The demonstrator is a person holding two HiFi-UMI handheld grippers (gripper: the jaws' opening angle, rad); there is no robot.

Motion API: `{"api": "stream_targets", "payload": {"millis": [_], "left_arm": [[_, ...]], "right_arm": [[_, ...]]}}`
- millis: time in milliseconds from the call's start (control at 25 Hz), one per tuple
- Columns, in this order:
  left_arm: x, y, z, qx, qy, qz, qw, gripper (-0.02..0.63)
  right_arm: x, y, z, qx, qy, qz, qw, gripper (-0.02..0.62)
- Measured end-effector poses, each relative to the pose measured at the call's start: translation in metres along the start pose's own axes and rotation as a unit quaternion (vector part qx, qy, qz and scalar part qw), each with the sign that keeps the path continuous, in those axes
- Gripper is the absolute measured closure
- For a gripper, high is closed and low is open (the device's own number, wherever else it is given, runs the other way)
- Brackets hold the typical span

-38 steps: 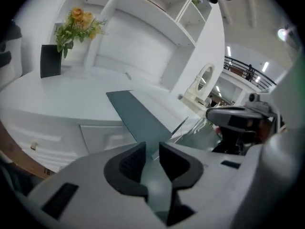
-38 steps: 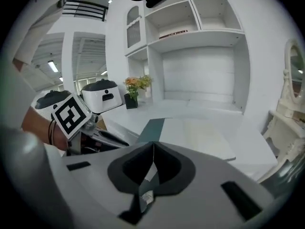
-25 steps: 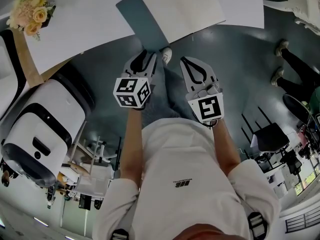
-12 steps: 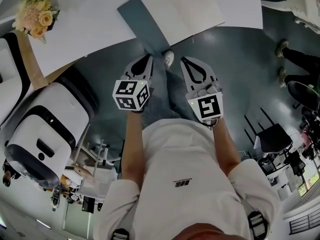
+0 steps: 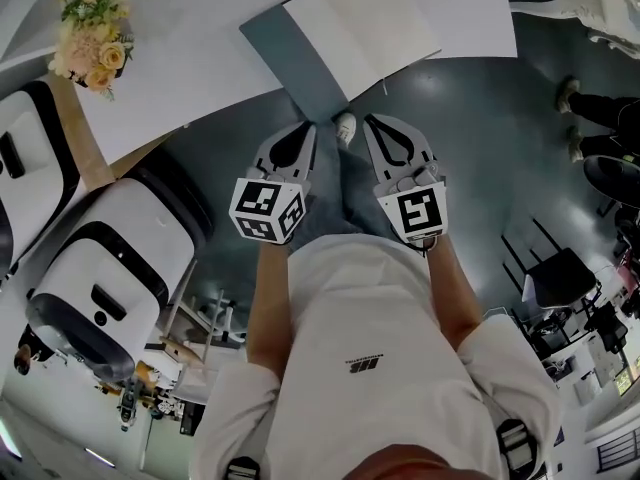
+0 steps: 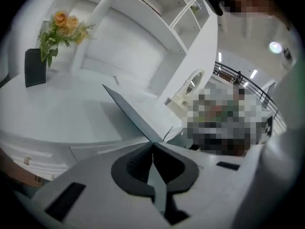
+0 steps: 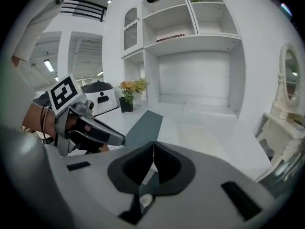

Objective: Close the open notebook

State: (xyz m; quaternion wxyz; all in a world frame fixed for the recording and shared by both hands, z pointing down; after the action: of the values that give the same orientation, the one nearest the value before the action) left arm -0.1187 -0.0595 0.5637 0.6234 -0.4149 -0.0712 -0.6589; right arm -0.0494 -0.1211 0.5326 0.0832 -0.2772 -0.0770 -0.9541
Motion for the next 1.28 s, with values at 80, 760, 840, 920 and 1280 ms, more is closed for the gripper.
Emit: {"api": "stream_targets", "payload": {"millis": [80, 760, 840, 920, 1280], "left_arm": [[-0.002, 0.009, -0.009, 0.013, 0.002, 0.005, 0.9999, 0.606], [0.011, 0.072, -0.065, 0.103, 0.004, 0.065, 0.9925, 0.606], [0.017, 0.079, -0.069, 0.113, 0.001, 0.074, 0.9909, 0.606], [0.023, 0.085, -0.073, 0.122, -0.002, 0.082, 0.9891, 0.606], [0.047, 0.110, -0.087, 0.155, -0.013, 0.120, 0.9806, 0.606]], "right_arm": [[-0.004, 0.004, -0.004, 0.002, 0.004, 0.007, 1.000, 0.600], [-0.042, 0.046, -0.027, 0.026, 0.026, 0.071, 0.997, 0.600], [-0.046, 0.052, -0.025, 0.033, 0.028, 0.081, 0.996, 0.598], [-0.050, 0.058, -0.023, 0.041, 0.029, 0.091, 0.995, 0.600], [-0.064, 0.076, -0.015, 0.066, 0.030, 0.131, 0.989, 0.600]]}}
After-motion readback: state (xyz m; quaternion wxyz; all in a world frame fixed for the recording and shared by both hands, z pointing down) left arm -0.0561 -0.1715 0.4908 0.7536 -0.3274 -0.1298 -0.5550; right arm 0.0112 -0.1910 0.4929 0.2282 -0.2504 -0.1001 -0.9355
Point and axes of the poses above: the fingertips, and each gripper's own axes: x forward along the fingers, y to its right, z out of its underside, the point moved 1 cm from there along -x, backward along the fingers, and after that the axes turned 5 degrees about -z, right-handed, at the moved point
